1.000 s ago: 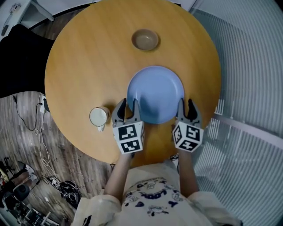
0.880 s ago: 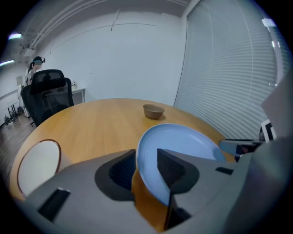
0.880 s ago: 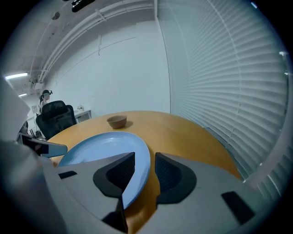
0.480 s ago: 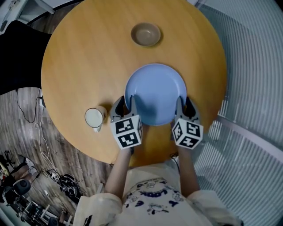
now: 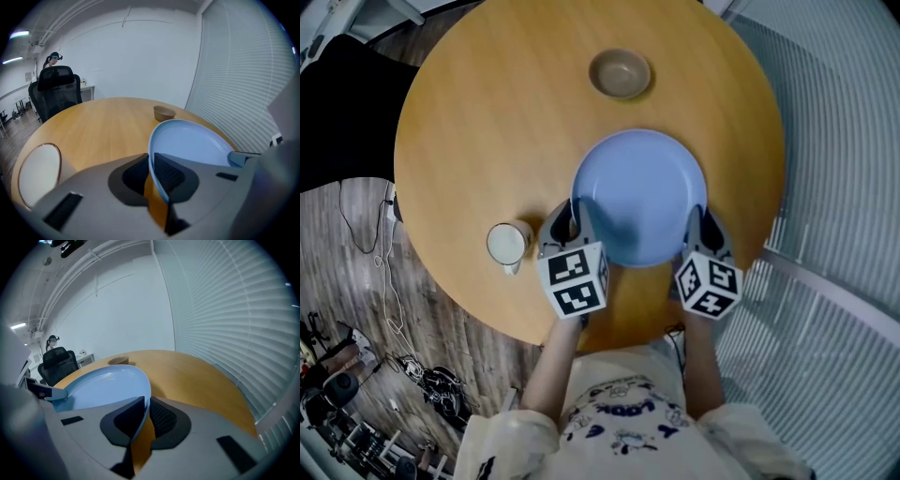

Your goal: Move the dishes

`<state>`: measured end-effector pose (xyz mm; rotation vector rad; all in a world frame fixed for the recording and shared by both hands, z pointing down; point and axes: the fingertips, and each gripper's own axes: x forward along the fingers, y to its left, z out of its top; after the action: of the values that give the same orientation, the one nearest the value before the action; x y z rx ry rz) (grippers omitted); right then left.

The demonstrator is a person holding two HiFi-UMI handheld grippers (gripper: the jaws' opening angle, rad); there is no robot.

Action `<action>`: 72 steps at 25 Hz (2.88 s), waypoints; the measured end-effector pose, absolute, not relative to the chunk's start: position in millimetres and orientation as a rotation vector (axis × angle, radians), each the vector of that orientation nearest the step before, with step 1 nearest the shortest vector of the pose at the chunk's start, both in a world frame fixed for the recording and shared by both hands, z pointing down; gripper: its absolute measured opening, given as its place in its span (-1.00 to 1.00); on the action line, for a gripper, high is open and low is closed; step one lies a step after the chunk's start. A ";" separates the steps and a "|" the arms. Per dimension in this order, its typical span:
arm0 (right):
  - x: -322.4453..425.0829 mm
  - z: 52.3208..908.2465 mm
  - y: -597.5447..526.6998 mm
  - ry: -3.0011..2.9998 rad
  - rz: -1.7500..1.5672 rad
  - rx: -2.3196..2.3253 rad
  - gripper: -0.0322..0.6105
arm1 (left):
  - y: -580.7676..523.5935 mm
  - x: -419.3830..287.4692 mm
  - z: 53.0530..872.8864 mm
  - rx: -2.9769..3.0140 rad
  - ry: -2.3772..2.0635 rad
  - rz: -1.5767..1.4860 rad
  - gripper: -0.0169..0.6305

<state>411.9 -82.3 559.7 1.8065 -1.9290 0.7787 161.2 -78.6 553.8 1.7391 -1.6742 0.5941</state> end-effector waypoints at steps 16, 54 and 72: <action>294.5 436.3 -138.9 -2.084 0.643 1.776 -0.79 | -116.1 48.4 424.6 1.776 -1.775 0.319 -0.83; 36.6 549.9 -258.0 -1.885 0.657 1.536 -0.79 | -224.1 -206.3 553.3 1.667 -1.642 0.497 -0.83; 33.6 558.6 -249.4 -1.904 0.775 1.521 -0.54 | -224.8 -223.0 558.1 1.659 -1.714 0.477 -0.80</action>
<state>33.6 -249.4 558.6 1.5211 -1.9041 0.7752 -223.0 -224.8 558.1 1.6586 -1.7142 0.4766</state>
